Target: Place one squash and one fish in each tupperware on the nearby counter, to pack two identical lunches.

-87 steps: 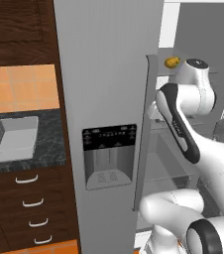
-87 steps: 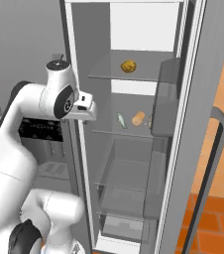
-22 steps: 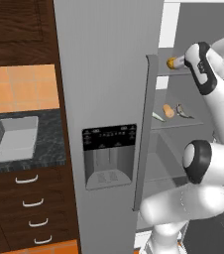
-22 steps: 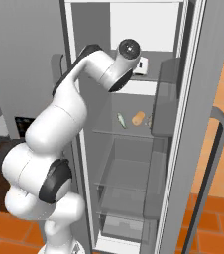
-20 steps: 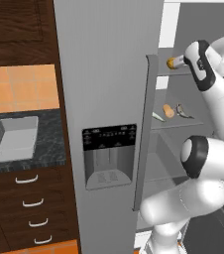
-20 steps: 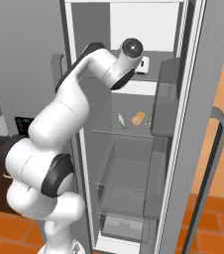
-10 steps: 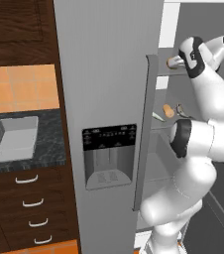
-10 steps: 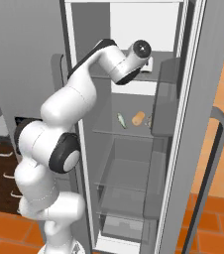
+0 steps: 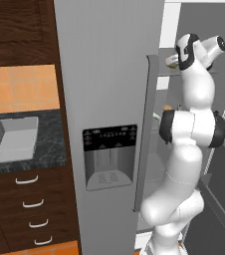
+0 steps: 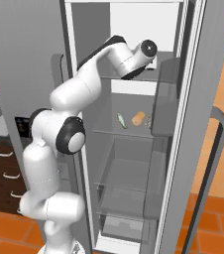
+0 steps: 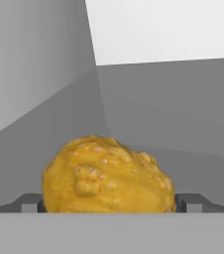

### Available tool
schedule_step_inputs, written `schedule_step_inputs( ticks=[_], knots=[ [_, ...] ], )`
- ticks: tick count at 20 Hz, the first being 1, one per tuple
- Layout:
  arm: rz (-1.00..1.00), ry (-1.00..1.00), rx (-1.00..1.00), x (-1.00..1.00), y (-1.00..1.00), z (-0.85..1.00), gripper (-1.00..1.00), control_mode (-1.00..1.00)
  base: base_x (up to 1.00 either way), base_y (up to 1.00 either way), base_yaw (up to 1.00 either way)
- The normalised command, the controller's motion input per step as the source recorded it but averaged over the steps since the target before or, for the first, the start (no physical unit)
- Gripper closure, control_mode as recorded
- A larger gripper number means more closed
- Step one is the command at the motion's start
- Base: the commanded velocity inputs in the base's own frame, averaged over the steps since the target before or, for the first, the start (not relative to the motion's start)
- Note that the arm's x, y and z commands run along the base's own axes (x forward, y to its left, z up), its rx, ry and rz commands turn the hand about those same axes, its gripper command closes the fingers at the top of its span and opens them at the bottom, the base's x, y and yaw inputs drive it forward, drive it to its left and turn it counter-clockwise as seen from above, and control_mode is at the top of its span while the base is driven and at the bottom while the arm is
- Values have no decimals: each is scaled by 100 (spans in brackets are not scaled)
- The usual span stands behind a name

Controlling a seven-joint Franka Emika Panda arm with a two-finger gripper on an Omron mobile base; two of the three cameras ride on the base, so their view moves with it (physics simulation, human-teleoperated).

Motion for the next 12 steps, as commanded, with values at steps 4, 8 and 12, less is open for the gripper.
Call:
schedule_step_inputs(
  ticks=[4, 8, 12],
  knots=[
    [5, 2, -4, 1, 2, -46, 100, -100, 0, 0, 0],
    [3, -10, -17, -59, 31, -34, 100, -100, 0, 0, 0],
    [0, -50, -35, -100, 51, -42, 100, -100, 0, 0, 0]
  ],
)
